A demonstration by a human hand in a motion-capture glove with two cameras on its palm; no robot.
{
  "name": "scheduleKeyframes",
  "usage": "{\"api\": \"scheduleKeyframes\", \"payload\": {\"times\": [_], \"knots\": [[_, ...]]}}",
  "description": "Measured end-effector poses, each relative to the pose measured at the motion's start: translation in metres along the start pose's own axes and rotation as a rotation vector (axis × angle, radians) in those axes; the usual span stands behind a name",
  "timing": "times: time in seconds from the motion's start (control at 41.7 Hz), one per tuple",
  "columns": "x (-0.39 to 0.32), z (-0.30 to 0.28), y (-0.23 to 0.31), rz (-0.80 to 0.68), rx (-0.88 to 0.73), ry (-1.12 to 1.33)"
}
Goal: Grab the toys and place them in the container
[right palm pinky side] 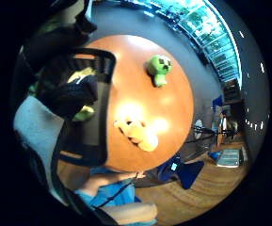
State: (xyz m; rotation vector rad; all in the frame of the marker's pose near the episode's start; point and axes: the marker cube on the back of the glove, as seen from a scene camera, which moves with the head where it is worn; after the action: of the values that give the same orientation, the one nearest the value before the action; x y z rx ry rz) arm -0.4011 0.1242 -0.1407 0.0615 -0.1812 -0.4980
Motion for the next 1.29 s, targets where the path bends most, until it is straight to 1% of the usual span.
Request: {"api": "scheduleKeyframes", "payload": {"times": [0.024,0.096,0.168,0.192,0.288,0.36,0.432,0.503,0.551,0.599,0.647,0.719,0.863,0.983,1.151,1.295], "knots": [[0.004,-0.001,0.000,0.011,0.000,0.018],[0.035,-0.005,0.007,-0.021,-0.007,0.051],[0.069,-0.007,0.011,0.117,-0.021,0.088],[0.079,-0.006,0.013,0.136,-0.030,0.096],[0.123,0.001,0.034,0.041,-0.072,0.081],[0.160,0.013,0.050,0.037,-0.097,0.122],[0.190,0.030,0.062,0.090,-0.115,0.194],[0.211,0.047,0.073,0.159,-0.140,0.181],[0.226,0.062,0.084,0.156,-0.174,0.180],[0.237,0.083,0.095,0.187,-0.209,0.215],[0.241,0.108,0.104,0.234,-0.239,0.232],[0.236,0.141,0.114,0.251,-0.271,0.198],[0.251,0.181,0.129,0.183,-0.320,0.289],[0.230,0.198,0.129,0.210,-0.297,0.056],[0.226,0.215,0.132,0.252,-0.233,0.126],[0.234,0.215,0.131,0.271,-0.206,0.136]]}}
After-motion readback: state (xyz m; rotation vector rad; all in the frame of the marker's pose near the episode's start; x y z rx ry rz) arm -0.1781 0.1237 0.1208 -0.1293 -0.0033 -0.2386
